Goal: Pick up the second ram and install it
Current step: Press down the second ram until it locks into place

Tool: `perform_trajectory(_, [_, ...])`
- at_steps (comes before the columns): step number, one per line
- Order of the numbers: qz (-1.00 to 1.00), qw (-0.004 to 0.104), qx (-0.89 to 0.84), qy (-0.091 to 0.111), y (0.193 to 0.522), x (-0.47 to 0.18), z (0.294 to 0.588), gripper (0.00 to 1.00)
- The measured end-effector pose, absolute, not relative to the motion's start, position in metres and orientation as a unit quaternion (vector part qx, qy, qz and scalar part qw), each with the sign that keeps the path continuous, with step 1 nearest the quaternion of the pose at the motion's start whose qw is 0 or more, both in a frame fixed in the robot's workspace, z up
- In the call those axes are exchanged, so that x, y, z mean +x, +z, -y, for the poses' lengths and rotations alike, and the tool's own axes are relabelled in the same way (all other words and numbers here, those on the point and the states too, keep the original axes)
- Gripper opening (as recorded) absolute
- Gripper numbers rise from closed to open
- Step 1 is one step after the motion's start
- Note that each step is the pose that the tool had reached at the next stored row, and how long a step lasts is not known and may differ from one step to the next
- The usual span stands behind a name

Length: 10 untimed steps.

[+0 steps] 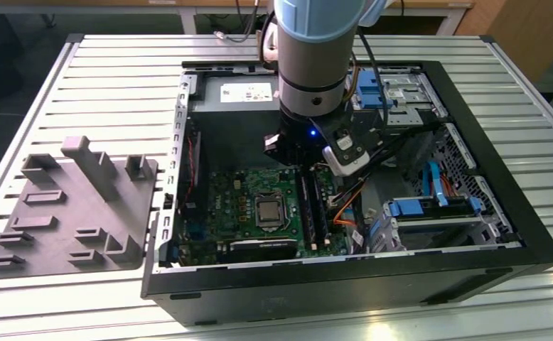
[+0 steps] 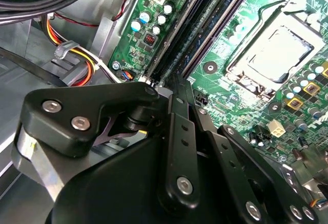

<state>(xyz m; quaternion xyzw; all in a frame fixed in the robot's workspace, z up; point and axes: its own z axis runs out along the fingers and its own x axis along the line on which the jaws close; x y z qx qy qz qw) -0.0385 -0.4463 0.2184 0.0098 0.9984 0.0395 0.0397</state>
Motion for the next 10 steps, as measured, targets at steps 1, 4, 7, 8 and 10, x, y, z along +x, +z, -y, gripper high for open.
perform_trajectory(1, [-0.998,0.04,0.01,0.04,0.2181,-0.0385,0.4463,0.11])
perform_trajectory(4, [-0.998,0.04,0.01,0.039,0.2169,-0.0386,0.4464,0.11])
perform_trajectory(7, [-0.998,0.04,0.01,0.039,0.2167,-0.0385,0.4464,0.11])
perform_trajectory(8, [-0.998,0.04,0.01,0.039,0.2166,-0.0385,0.4463,0.11])
perform_trajectory(10, [-0.998,0.04,0.01,0.039,0.2166,-0.0385,0.4463,0.11])
